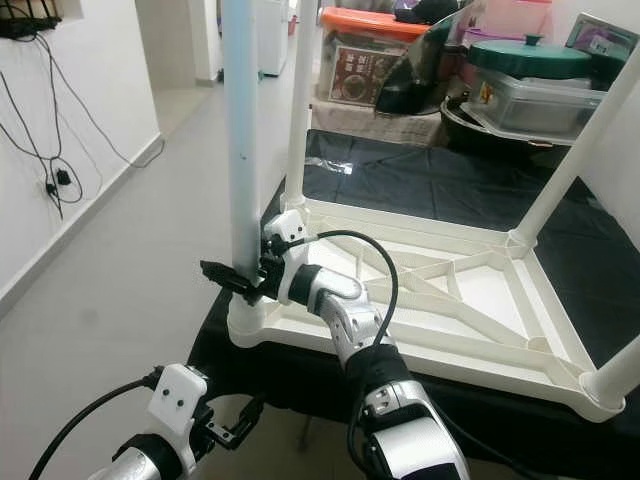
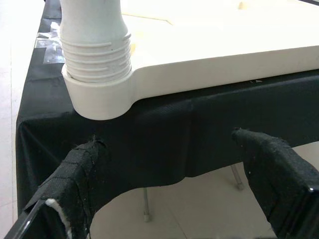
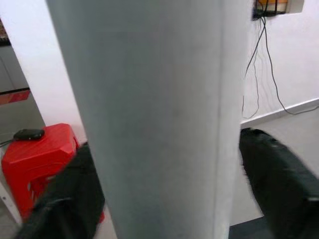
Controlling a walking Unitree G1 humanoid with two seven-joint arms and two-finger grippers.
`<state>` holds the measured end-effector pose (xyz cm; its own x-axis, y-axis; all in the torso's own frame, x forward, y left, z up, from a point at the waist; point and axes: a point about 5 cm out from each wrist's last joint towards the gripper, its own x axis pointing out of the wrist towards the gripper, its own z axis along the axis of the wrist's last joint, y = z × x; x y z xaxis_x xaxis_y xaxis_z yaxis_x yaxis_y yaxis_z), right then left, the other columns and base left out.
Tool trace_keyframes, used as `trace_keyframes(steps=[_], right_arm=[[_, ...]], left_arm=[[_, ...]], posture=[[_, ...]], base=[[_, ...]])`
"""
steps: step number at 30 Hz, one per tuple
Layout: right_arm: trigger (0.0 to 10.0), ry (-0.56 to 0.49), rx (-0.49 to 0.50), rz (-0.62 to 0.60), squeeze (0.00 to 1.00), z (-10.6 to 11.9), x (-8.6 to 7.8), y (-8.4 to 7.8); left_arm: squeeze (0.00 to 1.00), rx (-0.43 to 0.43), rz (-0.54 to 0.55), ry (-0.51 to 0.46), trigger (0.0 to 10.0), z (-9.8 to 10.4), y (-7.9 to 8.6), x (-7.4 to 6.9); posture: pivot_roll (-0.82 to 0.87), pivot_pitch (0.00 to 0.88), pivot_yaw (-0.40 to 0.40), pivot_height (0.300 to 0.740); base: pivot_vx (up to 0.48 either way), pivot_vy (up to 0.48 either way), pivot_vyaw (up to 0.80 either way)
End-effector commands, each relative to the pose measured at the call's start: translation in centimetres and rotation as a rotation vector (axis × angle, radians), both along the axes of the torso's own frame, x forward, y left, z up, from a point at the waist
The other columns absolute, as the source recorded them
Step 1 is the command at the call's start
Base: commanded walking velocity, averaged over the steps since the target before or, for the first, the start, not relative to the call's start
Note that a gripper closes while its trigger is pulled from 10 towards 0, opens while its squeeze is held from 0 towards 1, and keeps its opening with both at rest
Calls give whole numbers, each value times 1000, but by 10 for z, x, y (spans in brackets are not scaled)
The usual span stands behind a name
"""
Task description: Building children table
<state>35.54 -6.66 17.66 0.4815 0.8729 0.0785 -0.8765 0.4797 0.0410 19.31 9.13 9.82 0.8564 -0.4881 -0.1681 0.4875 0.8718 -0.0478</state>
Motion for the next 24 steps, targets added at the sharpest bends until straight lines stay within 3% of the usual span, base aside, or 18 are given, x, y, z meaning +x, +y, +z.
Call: trace_keyframes(steps=[1, 15, 24], right_arm=[[0, -16, 3, -1, 0, 4, 2, 0], [0, -25, -3, -5, 0, -2, 0, 3], [0, -35, 10, -98, 0, -16, -11, -7]], left_arm=[[0, 4, -3, -8, 10000, 2, 0, -2], [0, 8, 0, -5, 10000, 1, 0, -2], [0, 6, 17, -3, 10000, 1, 3, -1]], posture=[[174, 0, -111, 740], [176, 0, -114, 740], [174, 0, -112, 740]], base=[[0, 0, 0], [0, 0, 0], [0, 0, 0]])
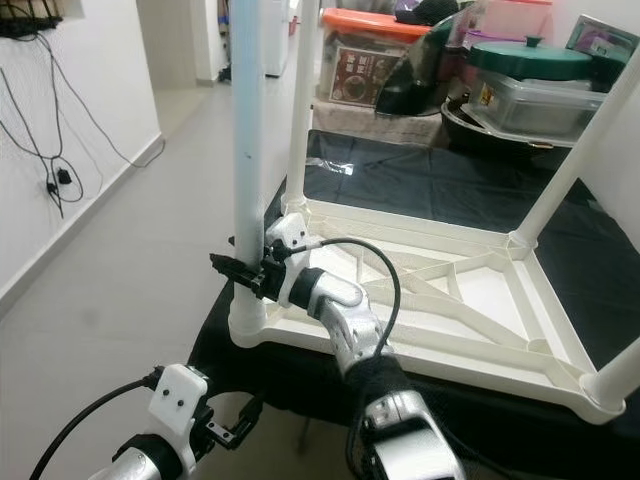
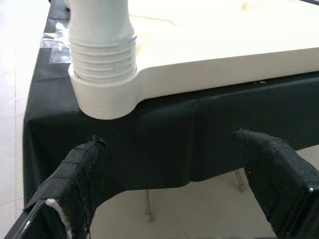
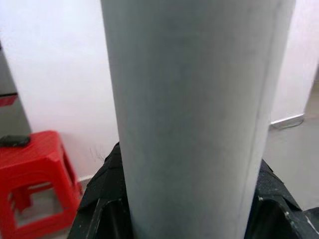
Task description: Building children table
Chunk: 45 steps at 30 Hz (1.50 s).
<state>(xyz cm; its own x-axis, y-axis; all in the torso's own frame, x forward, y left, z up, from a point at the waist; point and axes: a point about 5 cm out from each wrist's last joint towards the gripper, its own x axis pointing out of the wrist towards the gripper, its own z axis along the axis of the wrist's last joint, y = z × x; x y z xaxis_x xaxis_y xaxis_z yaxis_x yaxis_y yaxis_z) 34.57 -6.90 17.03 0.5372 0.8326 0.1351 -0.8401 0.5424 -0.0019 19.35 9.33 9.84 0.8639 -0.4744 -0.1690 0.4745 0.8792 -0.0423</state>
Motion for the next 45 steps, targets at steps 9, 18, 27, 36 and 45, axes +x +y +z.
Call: trace_keyframes(steps=[9, 18, 27, 36, 45], right_arm=[[0, 47, -10, -293, 0, -21, -3, -16], [0, 145, -39, -1217, 0, -28, -3, -62], [0, 370, 87, -1451, 0, -32, -14, -45], [10000, 416, 88, -1433, 0, -32, -13, -33], [10000, 357, 67, -1339, 1000, -27, -12, -34]], left_arm=[[0, -5, 11, 3, 10000, 1, 3, 0], [0, -3, 16, 1, 10000, 1, 4, 1], [0, 1, 11, 5, 10000, 0, 3, 0], [0, 4, 3, 8, 10000, -1, 3, 0], [0, 7, -2, 10, 10000, -1, 3, 1]], posture=[[167, 0, -106, 740], [168, 0, -108, 740], [171, 0, -108, 740], [170, 0, -110, 740], [170, 0, -106, 740]], base=[[0, 0, 0], [0, 0, 0], [0, 0, 0], [0, 0, 0], [0, 0, 0]])
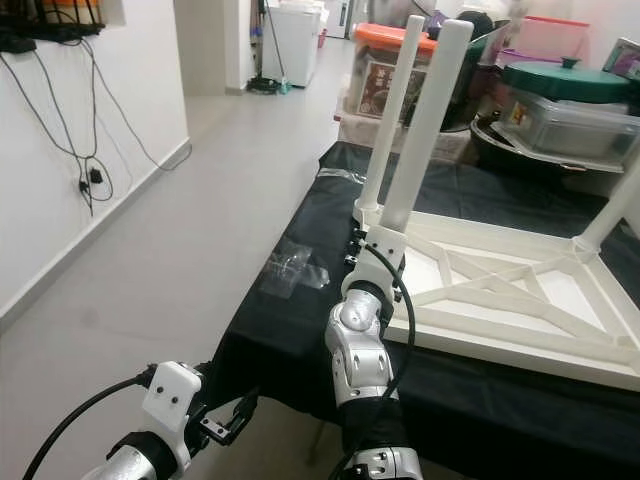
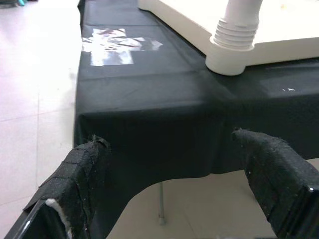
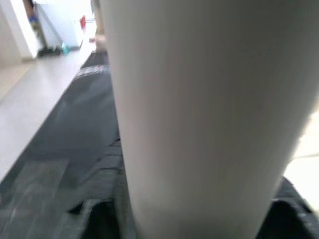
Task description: Building children table
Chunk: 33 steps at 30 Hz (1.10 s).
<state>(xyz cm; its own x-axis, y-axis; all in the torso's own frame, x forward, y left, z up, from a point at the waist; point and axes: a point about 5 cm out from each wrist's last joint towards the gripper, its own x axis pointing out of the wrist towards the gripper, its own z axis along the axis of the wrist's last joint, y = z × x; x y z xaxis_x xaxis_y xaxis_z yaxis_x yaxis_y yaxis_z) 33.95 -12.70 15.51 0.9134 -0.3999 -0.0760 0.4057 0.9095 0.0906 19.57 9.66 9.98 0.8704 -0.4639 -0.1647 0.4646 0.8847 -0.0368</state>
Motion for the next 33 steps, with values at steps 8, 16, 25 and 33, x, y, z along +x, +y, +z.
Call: trace_keyframes(steps=[8, 16, 25, 33], right_arm=[[10000, -53, 21, 119, 0, -2, 4, -2], [10000, -159, 104, 352, 0, 10, 15, -17], [10000, -229, 98, 616, 0, 20, 23, -31], [10000, -176, 113, 1133, 0, 29, 30, -17]], left_arm=[[0, 6, -14, 15, 10000, -3, 0, 0], [0, -7, -7, 16, 10000, -2, 0, 1], [0, 0, -15, 11, 10000, -2, -1, 1], [0, 1, -20, 10, 10000, -2, 0, 2]], posture=[[164, 0, -101, 740], [163, 0, -104, 740], [166, 0, -106, 740], [174, 0, -103, 740]], base=[[0, 0, 0], [0, 0, 0], [0, 0, 0], [0, 0, 0]])
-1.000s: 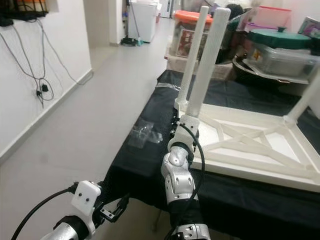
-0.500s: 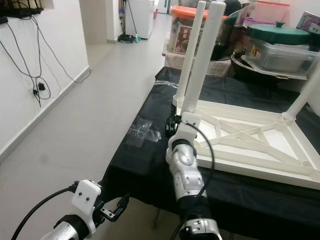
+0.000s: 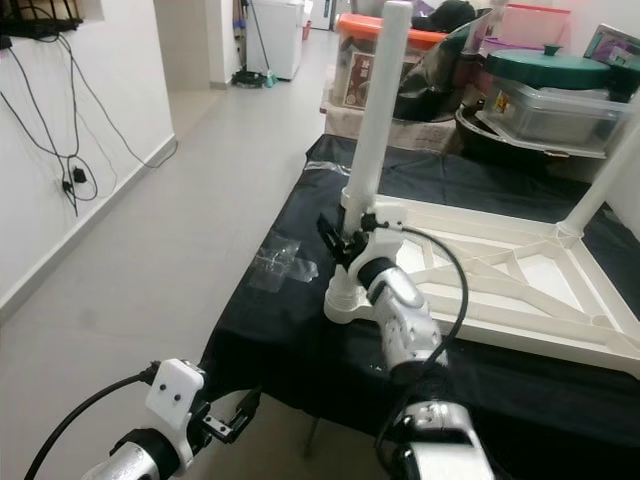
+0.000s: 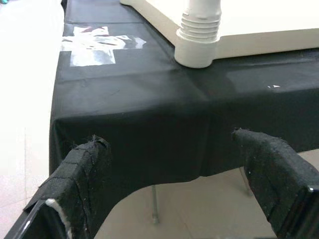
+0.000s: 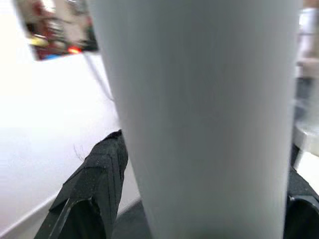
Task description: Building children table
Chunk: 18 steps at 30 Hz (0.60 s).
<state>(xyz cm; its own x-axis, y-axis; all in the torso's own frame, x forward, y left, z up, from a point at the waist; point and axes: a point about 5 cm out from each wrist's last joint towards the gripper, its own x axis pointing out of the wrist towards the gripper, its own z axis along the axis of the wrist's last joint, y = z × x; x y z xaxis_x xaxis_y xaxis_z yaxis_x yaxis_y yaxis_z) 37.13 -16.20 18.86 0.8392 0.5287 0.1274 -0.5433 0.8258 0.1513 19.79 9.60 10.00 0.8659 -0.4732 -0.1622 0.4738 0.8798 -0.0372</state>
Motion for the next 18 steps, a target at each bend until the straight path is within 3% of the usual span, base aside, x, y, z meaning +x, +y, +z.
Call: trace_keyframes(steps=[1, 2, 3, 6, 16, 17, 18], right_arm=[[10000, 41, -6, 264, 0, -4, -3, 22], [10000, 52, -32, 361, 0, -5, -5, 27], [10000, 52, -32, 361, 0, -5, -5, 27], [10000, 73, -142, 646, 0, -8, -9, 41], [10000, 85, -193, 794, 0, -10, -10, 49], [0, 87, -188, 811, 0, -9, -9, 52], [0, 79, -188, 819, 0, -8, -9, 53]], left_arm=[[0, 4, -12, 10, 10000, -2, 0, 0], [0, 7, -15, 8, 10000, -2, 0, -1], [0, 7, -15, 8, 10000, -2, 0, -1], [0, 10, -17, 8, 10000, -2, 0, -1], [0, 10, -20, 11, 10000, -2, 0, -3], [0, 10, -20, 12, 10000, -2, -1, -4], [0, 11, -19, 13, 10000, -2, -1, -4]], posture=[[182, 0, -105, 740], [193, 0, -107, 740], [193, 0, -107, 740], [205, 0, -109, 740], [227, 0, -113, 740], [226, 0, -114, 740], [226, 0, -114, 740]], base=[[0, 0, 0], [0, 0, 0], [0, 0, 0], [0, 0, 0], [0, 0, 0], [0, 0, 0], [0, 0, 0]])
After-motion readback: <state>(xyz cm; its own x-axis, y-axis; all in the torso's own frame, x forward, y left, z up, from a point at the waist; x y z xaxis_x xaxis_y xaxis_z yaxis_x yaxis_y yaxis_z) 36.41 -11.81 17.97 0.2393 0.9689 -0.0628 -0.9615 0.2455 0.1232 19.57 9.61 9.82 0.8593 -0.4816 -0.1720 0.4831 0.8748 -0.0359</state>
